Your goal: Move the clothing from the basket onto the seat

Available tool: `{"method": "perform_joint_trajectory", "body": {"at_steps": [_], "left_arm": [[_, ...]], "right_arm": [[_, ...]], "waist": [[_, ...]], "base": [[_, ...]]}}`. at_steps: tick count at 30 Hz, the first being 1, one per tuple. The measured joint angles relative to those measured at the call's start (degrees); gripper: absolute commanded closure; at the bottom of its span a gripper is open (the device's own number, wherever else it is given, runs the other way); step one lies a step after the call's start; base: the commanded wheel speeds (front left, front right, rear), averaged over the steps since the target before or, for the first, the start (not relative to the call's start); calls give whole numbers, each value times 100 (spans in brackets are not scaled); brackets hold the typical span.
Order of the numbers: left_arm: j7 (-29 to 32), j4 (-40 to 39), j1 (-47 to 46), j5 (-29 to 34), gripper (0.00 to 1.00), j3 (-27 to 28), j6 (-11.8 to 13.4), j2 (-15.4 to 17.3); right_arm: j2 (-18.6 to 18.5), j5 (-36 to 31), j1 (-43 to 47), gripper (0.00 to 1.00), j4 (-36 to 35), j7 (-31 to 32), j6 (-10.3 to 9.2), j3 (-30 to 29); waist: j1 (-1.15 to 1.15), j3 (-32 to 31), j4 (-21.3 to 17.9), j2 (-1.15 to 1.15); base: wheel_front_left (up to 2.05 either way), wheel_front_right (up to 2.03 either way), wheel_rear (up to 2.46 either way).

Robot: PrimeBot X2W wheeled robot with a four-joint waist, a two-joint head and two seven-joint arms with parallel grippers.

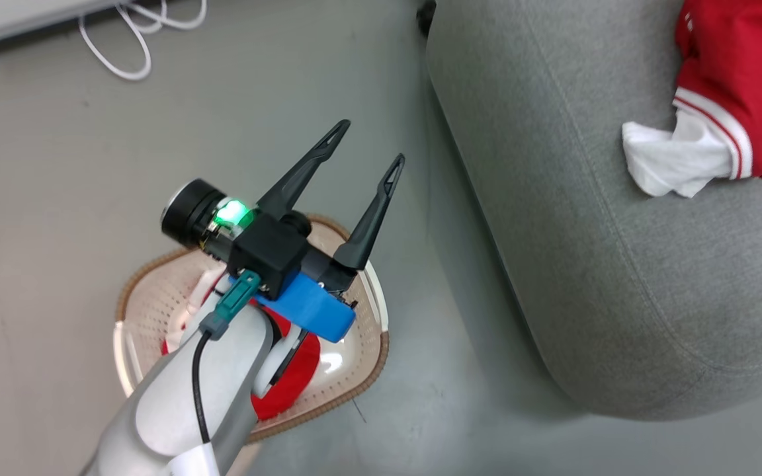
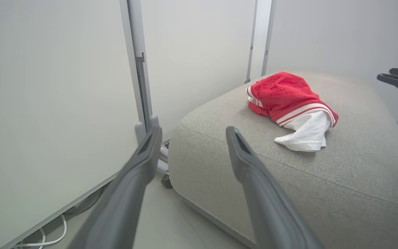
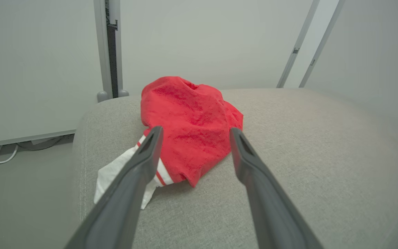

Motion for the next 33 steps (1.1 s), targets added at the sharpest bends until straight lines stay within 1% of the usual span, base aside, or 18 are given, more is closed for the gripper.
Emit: {"method": "perform_joint_trajectory", "body": {"at_steps": [2,8,13,15,21,28,33], "left_arm": [[-1,-81,220,1,0,227,48,-86],[-2,-286,877,81,0,969,135,-244],[-1,-457,1361,257,0,1653,169,-319],[-2,-527,1522,305,0,1915,172,-400],[-2,-606,1944,509,0,2581,82,-591],[-2,-543,2471,676,0,3263,11,-781],[-2,-437,2741,738,0,3523,-111,-891]], "right_arm": [[135,8,237,0,-323,0,0,114],[364,74,729,0,-1131,0,0,659],[514,210,958,0,-1427,0,0,1176],[526,145,989,0,-1515,0,1,1392],[614,54,1026,0,-1540,0,0,1711],[732,-149,1027,0,-1268,0,0,1978],[778,-207,1024,0,-966,-1,0,2107]], "waist": [[0,-239,37,0],[-1,-836,279,0],[-1,-1162,584,0],[-1,-1262,711,0],[-1,-1527,1049,0],[0,-1831,1337,0],[0,-2016,1478,0]], "base": [[0,0,0],[0,0,0],[0,0,0],[0,0,0],[0,0,0],[0,0,0],[0,0,0]]}}
